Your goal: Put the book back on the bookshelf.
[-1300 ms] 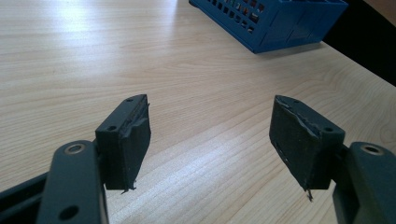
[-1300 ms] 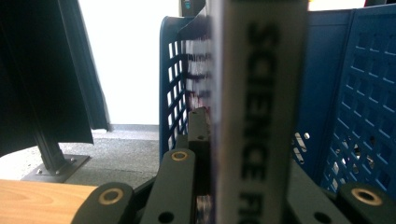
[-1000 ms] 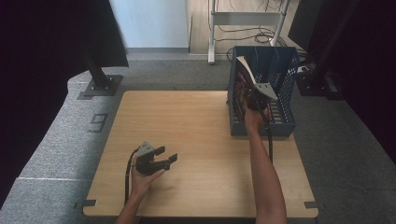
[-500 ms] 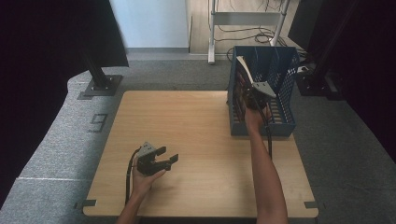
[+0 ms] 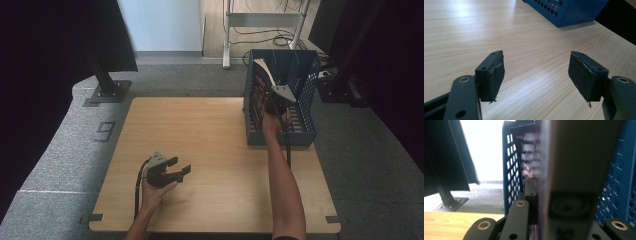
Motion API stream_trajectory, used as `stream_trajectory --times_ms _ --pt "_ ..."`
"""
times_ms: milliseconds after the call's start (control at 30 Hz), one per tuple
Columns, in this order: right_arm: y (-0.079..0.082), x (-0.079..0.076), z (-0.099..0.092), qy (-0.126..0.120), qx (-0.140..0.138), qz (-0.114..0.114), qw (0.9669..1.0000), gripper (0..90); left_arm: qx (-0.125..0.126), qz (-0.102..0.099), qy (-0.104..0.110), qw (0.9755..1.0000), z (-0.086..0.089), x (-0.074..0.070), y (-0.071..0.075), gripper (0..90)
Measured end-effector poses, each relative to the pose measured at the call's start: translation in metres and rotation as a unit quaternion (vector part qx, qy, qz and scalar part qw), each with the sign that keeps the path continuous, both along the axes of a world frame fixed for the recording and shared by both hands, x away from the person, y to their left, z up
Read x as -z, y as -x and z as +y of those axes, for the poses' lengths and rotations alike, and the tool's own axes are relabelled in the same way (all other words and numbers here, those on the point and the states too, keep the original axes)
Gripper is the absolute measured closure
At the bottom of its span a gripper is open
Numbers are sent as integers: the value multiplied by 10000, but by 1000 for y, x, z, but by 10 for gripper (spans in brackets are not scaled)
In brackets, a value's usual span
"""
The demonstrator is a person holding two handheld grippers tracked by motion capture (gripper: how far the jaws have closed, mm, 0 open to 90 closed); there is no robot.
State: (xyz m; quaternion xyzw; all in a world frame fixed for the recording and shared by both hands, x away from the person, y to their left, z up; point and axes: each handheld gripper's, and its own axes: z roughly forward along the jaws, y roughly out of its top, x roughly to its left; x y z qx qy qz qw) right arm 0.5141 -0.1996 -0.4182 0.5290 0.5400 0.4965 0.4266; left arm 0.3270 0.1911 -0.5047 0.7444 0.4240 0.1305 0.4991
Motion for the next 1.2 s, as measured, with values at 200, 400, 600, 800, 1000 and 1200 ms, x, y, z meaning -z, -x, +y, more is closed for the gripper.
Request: stream_trajectory --times_ms 200,400,600,800,1000,1200 --pt "-10 1 -1 -63 169 -108 9998 815 -36 13 26 10000 2 1 -1 294" --pt "-21 -1 0 -53 289 -273 9992 815 -85 14 34 10000 4 2 -2 295" --pt "-30 4 11 198 163 -313 9992 815 -121 10 38 9999 7 2 -3 296" --pt "-24 10 23 330 -187 -372 9986 811 -109 8 34 9999 6 2 -3 296" --pt "-18 7 25 585 -565 -251 9964 746 -38 6 1 10000 2 1 -1 296" --pt "-14 6 22 638 -870 -104 9941 664 -6 0 -14 10000 -1 1 0 295"
